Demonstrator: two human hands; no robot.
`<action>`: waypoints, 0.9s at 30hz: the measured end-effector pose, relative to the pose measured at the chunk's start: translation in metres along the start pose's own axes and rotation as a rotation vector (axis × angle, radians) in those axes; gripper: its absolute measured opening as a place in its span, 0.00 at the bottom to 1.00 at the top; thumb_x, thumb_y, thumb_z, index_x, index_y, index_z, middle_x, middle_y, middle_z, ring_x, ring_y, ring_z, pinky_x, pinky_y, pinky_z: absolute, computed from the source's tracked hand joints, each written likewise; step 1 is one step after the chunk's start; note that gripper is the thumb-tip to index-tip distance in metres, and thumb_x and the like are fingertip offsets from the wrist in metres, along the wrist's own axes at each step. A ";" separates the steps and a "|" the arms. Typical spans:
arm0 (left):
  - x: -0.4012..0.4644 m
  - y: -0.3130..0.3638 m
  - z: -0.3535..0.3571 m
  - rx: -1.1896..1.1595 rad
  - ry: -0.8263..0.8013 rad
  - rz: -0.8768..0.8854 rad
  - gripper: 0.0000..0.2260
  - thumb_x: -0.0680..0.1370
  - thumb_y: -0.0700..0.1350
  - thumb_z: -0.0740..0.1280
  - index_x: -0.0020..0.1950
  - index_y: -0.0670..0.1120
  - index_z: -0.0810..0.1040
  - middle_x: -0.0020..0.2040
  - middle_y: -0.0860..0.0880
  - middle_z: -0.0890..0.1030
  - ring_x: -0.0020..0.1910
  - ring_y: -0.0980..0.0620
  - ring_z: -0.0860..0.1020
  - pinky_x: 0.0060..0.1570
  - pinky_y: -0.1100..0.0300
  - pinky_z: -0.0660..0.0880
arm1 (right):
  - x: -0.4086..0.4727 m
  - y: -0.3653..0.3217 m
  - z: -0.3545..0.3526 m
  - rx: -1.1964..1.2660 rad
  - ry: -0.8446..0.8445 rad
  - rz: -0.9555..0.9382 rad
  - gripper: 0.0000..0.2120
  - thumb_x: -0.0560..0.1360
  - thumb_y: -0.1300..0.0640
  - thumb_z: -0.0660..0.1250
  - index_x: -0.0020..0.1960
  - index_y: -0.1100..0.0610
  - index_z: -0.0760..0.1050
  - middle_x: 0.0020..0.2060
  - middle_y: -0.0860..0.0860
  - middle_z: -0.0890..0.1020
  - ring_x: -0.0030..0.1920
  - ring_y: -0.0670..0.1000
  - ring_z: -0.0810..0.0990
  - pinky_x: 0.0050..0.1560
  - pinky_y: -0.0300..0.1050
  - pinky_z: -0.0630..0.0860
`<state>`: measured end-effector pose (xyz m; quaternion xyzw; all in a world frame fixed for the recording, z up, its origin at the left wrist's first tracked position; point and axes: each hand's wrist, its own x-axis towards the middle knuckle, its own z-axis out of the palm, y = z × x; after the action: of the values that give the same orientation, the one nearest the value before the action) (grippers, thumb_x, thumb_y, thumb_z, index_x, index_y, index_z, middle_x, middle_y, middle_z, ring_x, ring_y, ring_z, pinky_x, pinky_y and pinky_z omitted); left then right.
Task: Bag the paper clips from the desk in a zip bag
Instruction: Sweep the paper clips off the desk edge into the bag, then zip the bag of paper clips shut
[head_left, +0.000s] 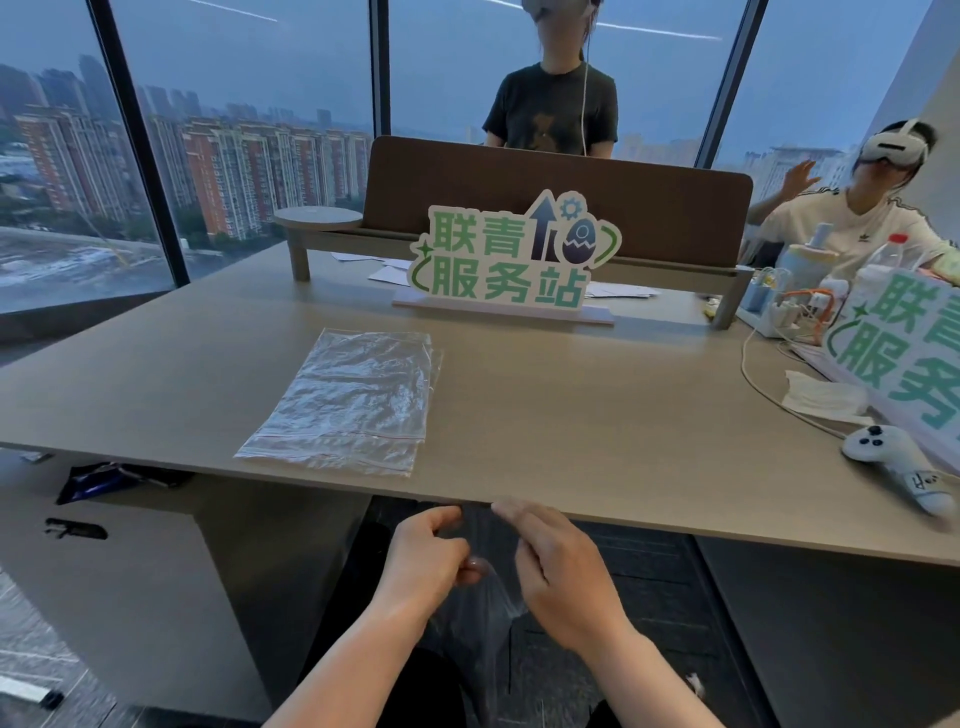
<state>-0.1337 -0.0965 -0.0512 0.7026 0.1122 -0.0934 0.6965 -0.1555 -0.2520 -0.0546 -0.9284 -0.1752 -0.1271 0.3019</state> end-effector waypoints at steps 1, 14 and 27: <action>-0.001 0.000 -0.001 0.005 -0.001 -0.003 0.26 0.73 0.27 0.62 0.70 0.39 0.69 0.65 0.44 0.74 0.35 0.48 0.84 0.42 0.55 0.82 | -0.002 0.001 -0.001 -0.017 0.036 0.013 0.21 0.75 0.56 0.54 0.66 0.50 0.74 0.61 0.41 0.77 0.64 0.40 0.71 0.62 0.36 0.70; -0.019 0.001 -0.011 0.010 0.051 0.013 0.25 0.74 0.27 0.62 0.70 0.38 0.68 0.67 0.43 0.72 0.40 0.42 0.85 0.39 0.56 0.83 | -0.018 -0.016 -0.007 -0.203 -0.229 0.019 0.11 0.77 0.44 0.61 0.46 0.49 0.78 0.42 0.43 0.79 0.42 0.44 0.76 0.41 0.44 0.75; -0.041 0.034 -0.049 0.271 0.048 0.085 0.15 0.78 0.40 0.54 0.52 0.47 0.80 0.44 0.42 0.81 0.27 0.50 0.79 0.25 0.60 0.74 | 0.000 -0.054 -0.042 0.050 -0.110 -0.196 0.16 0.75 0.54 0.63 0.31 0.58 0.69 0.32 0.50 0.75 0.32 0.51 0.73 0.34 0.48 0.69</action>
<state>-0.1641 -0.0491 -0.0062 0.7964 0.0852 -0.0612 0.5956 -0.1829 -0.2368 0.0063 -0.9046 -0.2846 -0.1002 0.3012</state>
